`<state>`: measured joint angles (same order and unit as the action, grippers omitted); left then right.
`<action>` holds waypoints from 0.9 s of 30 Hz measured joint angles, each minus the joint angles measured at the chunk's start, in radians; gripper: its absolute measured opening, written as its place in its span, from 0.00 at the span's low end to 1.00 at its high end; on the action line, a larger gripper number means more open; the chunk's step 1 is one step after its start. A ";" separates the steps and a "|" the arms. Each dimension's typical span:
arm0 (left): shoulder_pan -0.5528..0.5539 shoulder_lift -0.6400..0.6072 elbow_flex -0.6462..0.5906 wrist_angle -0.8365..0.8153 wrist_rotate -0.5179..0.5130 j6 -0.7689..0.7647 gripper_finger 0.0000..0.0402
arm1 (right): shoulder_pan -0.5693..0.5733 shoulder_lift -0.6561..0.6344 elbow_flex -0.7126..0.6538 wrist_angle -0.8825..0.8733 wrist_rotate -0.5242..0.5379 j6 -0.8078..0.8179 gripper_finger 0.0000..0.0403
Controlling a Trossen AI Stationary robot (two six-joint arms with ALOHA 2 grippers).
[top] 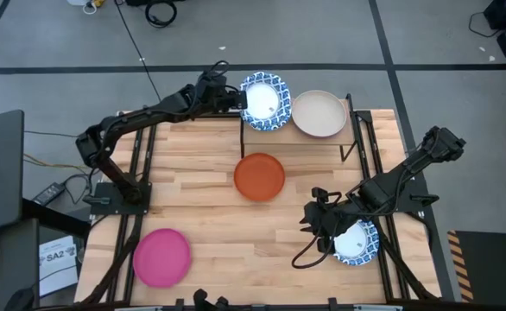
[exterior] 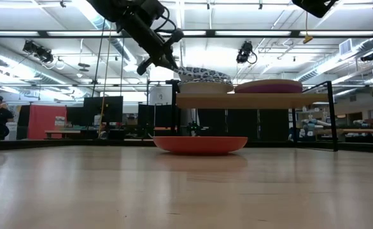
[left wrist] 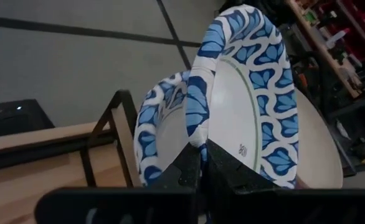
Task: Place and stack plates onto a shelf
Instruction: Stack the white plate on top of the white plate on the shelf
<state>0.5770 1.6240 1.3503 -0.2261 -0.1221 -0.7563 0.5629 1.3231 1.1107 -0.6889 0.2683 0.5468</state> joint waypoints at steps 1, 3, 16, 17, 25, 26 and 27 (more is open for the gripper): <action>0.000 0.003 0.001 0.001 -0.002 0.000 0.04 | 0.000 0.000 0.000 0.000 0.000 0.000 0.26; 0.000 0.006 0.000 -0.008 -0.003 0.000 0.04 | 0.000 0.000 0.000 0.000 0.000 0.000 0.26; -0.003 0.009 0.000 -0.003 -0.019 0.009 0.05 | 0.000 0.000 0.000 0.000 0.000 0.000 0.26; -0.003 0.009 0.000 -0.003 -0.019 0.009 0.05 | 0.000 0.000 0.000 0.000 0.000 0.000 0.26; -0.003 0.009 0.000 -0.003 -0.019 0.011 0.05 | 0.000 0.000 0.000 0.013 -0.001 0.000 0.26; -0.003 0.009 0.000 -0.004 -0.019 0.011 0.05 | 0.000 0.000 0.000 0.018 -0.001 0.000 0.26; -0.003 0.009 0.000 -0.004 -0.019 0.011 0.06 | 0.000 0.000 0.000 0.020 -0.001 0.000 0.26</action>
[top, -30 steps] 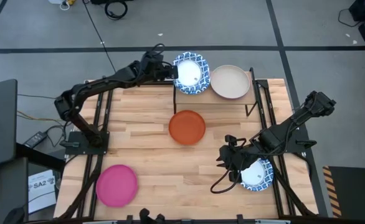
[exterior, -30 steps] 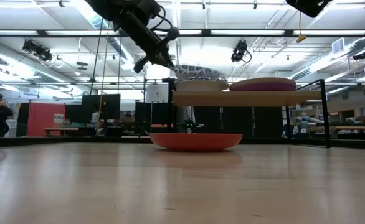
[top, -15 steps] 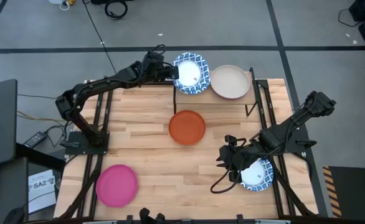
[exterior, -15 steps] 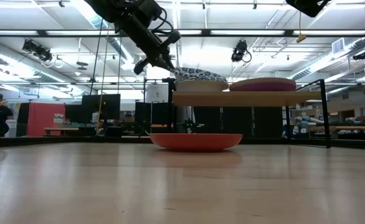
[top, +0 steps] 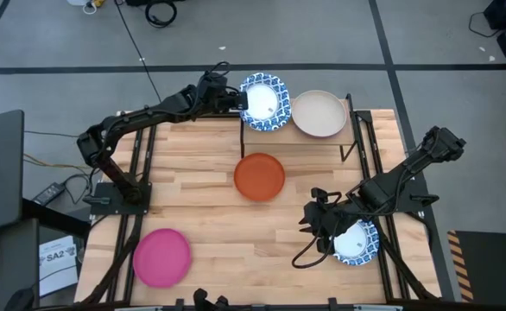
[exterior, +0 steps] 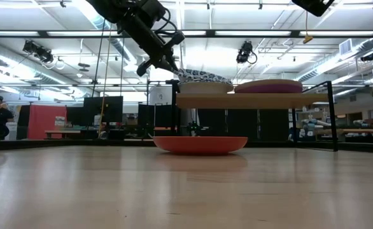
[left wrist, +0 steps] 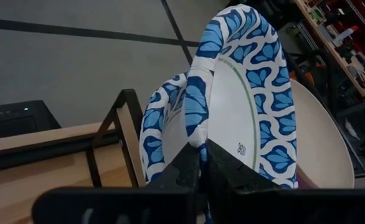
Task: Place and stack plates onto a shelf
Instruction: Stack the white plate on top of the white plate on the shelf
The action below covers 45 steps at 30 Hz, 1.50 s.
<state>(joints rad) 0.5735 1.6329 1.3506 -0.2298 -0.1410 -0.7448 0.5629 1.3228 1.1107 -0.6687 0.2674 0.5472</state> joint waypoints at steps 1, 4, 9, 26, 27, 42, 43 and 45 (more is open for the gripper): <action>0.000 0.000 0.000 0.000 0.000 0.000 0.06 | 0.000 0.000 0.000 0.002 0.000 0.000 0.26; 0.000 0.000 0.000 0.000 0.000 0.000 0.11 | 0.000 0.000 0.000 0.005 0.000 0.000 0.26; 0.000 0.000 0.000 0.000 0.000 0.000 0.22 | 0.000 0.000 0.000 0.005 0.000 0.000 0.26; 0.002 -0.001 0.000 0.000 -0.004 0.000 0.42 | 0.000 0.000 0.000 0.005 -0.001 0.000 0.26; 0.002 -0.001 0.000 0.000 -0.004 -0.001 0.42 | 0.000 0.000 0.000 0.005 -0.001 0.000 0.26; -0.008 -0.001 0.000 0.001 0.093 -0.071 0.42 | 0.000 0.000 0.000 0.006 0.000 0.000 0.26; -0.008 -0.001 0.000 0.001 0.109 -0.083 0.42 | 0.000 0.000 0.000 0.005 0.000 0.000 0.26; -0.008 -0.001 0.000 0.001 0.145 -0.097 0.42 | 0.000 0.000 0.000 0.005 0.000 0.000 0.26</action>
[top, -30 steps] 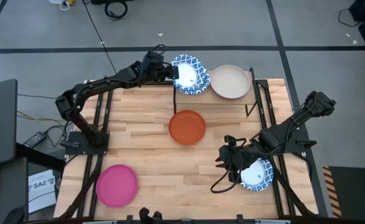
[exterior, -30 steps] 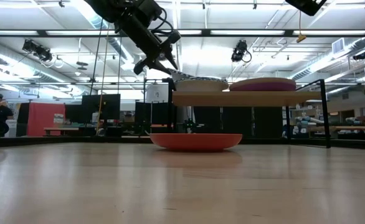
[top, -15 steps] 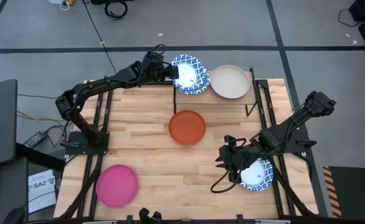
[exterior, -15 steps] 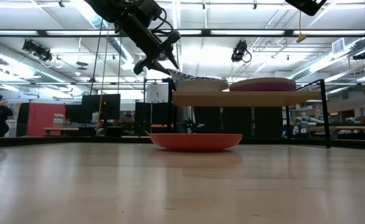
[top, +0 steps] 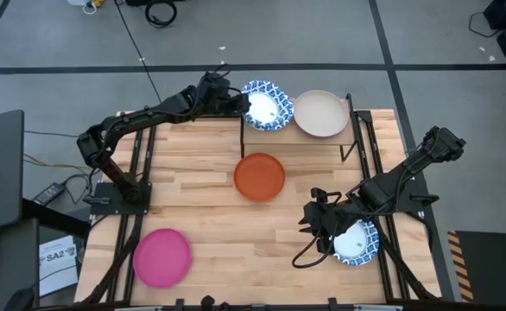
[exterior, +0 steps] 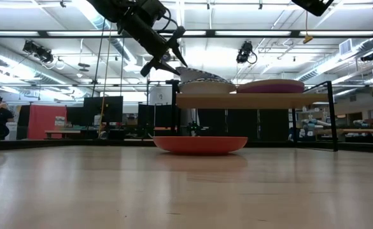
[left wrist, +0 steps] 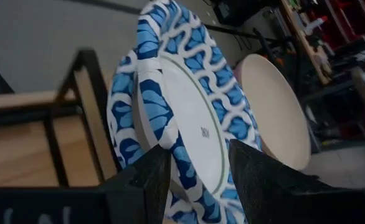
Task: Place and stack plates onto a shelf
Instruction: Stack the white plate on top of the white plate on the shelf
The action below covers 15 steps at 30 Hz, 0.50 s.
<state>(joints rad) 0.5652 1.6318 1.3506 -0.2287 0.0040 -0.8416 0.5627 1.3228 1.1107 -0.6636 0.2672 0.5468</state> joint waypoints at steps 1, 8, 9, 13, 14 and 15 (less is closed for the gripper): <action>0.000 0.000 0.000 0.000 0.011 -0.006 0.42 | 0.000 0.000 0.000 0.000 0.000 0.000 0.26; 0.000 0.000 0.000 -0.034 0.020 -0.004 0.41 | 0.000 0.000 0.000 0.000 0.000 0.000 0.26; 0.000 -0.001 0.000 -0.058 0.020 -0.004 0.41 | 0.000 0.000 0.000 0.000 0.000 0.000 0.26; 0.001 -0.001 0.000 -0.154 0.020 0.000 0.41 | 0.000 0.000 0.000 0.000 0.000 0.000 0.26; 0.002 -0.001 0.000 -0.175 0.020 0.000 0.41 | 0.000 0.000 0.000 0.000 0.000 0.000 0.26; 0.004 -0.001 0.000 -0.190 0.021 0.000 0.41 | 0.000 0.000 0.000 0.000 0.000 0.000 0.26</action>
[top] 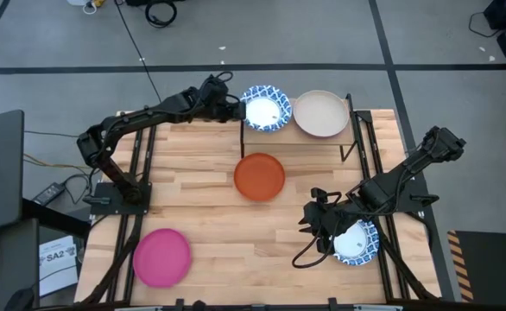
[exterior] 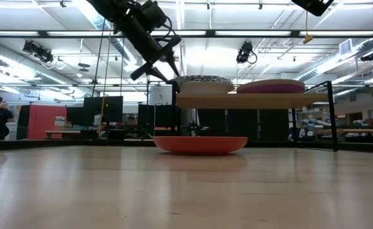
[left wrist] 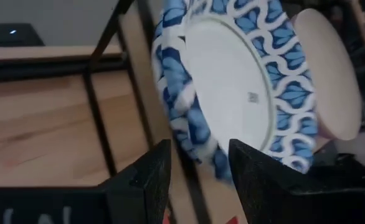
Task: Place and stack plates onto a shelf
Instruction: Stack the white plate on top of the white plate on the shelf, then stack the pink plate on top of the beige plate on the shelf
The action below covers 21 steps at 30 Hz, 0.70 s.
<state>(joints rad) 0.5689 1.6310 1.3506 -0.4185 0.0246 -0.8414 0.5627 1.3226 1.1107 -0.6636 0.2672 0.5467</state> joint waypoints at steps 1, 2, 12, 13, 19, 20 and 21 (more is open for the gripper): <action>0.000 0.000 0.000 -0.010 0.000 0.000 0.41 | 0.000 0.000 0.000 0.000 0.000 0.000 0.26; 0.001 0.000 0.000 -0.018 0.000 0.000 0.41 | 0.000 0.000 0.000 0.000 0.000 0.000 0.26; 0.004 -0.008 0.000 0.060 -0.003 0.042 0.41 | 0.000 0.000 0.000 0.000 0.000 0.000 0.26; 0.004 -0.010 0.000 0.080 -0.003 0.042 0.41 | 0.000 0.000 0.000 0.000 0.000 0.000 0.26; 0.004 -0.034 0.001 0.146 -0.005 0.063 0.41 | 0.000 0.000 0.000 0.000 0.000 0.000 0.26; 0.004 -0.044 0.001 0.142 -0.005 0.081 0.41 | 0.000 0.000 0.000 0.000 0.000 0.000 0.26; 0.004 -0.055 0.001 0.145 -0.005 0.101 0.41 | 0.000 0.000 0.000 0.000 0.000 0.000 0.26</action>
<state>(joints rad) 0.5728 1.5764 1.3514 -0.2737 0.0196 -0.7408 0.5625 1.3224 1.1107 -0.6636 0.2675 0.5465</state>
